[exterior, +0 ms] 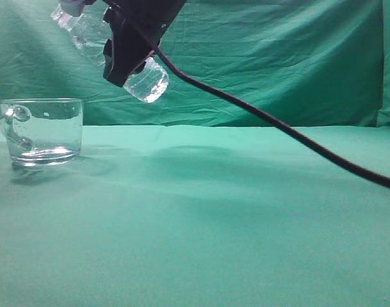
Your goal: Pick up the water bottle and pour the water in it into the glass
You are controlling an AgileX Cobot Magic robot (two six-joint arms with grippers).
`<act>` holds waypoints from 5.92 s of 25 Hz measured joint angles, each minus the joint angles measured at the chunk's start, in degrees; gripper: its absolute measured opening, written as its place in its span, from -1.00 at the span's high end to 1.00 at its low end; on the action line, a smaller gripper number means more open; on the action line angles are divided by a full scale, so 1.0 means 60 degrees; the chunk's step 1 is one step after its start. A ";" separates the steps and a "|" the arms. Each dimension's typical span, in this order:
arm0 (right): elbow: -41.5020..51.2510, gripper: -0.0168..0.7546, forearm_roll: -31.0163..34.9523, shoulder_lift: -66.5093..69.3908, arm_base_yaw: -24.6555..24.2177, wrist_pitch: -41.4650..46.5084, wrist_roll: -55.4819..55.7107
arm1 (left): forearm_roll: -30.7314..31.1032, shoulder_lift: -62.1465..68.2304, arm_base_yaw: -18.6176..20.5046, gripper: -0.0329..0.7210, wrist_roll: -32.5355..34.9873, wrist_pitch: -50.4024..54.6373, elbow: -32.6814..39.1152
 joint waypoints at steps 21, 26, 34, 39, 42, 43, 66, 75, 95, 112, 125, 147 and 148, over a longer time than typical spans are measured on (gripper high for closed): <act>-0.0021 0.21 -0.3147 0.0179 0.0000 -0.0231 -0.0038 | 0.0000 0.0000 0.0000 0.91 0.0000 0.0000 0.0000; -0.0021 0.21 -0.4124 0.0179 0.0000 -0.0249 -0.0036 | 0.0000 0.0000 0.0000 0.91 0.0000 0.0000 0.0000; -0.0021 0.21 -0.4733 0.0179 0.0000 -0.0249 -0.0004 | 0.0000 0.0000 0.0000 0.91 0.0000 0.0000 0.0000; -0.0021 0.21 -0.5187 0.0179 0.0000 -0.0183 -0.0004 | 0.0000 0.0000 0.0000 0.91 0.0000 0.0000 0.0000; -0.0021 0.21 -0.5311 0.0179 0.0000 -0.0145 -0.0004 | 0.0000 0.0000 0.0000 0.91 0.0000 0.0000 0.0000; -0.0021 0.21 -0.5420 0.0179 0.0000 -0.0141 -0.0004 | 0.0000 0.0000 0.0000 0.91 0.0000 0.0000 0.0000; -0.0021 0.21 -0.6019 0.0179 0.0000 0.0218 -0.0004 | 0.0000 0.0000 0.0000 0.91 0.0000 0.0000 0.0000; -0.0021 0.21 -0.6019 0.0179 0.0000 0.0225 0.0177 | 0.0000 0.0000 0.0000 0.91 0.0000 0.0000 0.0000; -0.0021 0.21 -0.3657 -0.0951 0.0000 0.1701 1.1224 | 0.0000 0.0000 0.0000 0.91 0.0000 0.0000 0.0000; 0.3873 0.21 0.1038 -0.6547 -0.0365 0.3090 0.8070 | 0.0000 0.0000 0.0000 0.91 0.0000 0.0000 0.0000; 0.9314 0.21 0.0809 -0.9102 -0.3676 -0.2376 0.8256 | 0.0000 0.0000 0.0000 0.91 0.0000 0.0000 0.0000; 1.1721 0.21 0.0459 -0.3855 -0.5173 -1.1426 0.5508 | 0.0000 0.0000 0.0000 0.91 0.0000 0.0000 0.0000; 1.1721 0.21 0.0436 -0.3565 -0.5173 -1.1556 0.5395 | 0.0000 0.0000 0.0000 0.91 0.0000 0.0000 0.0000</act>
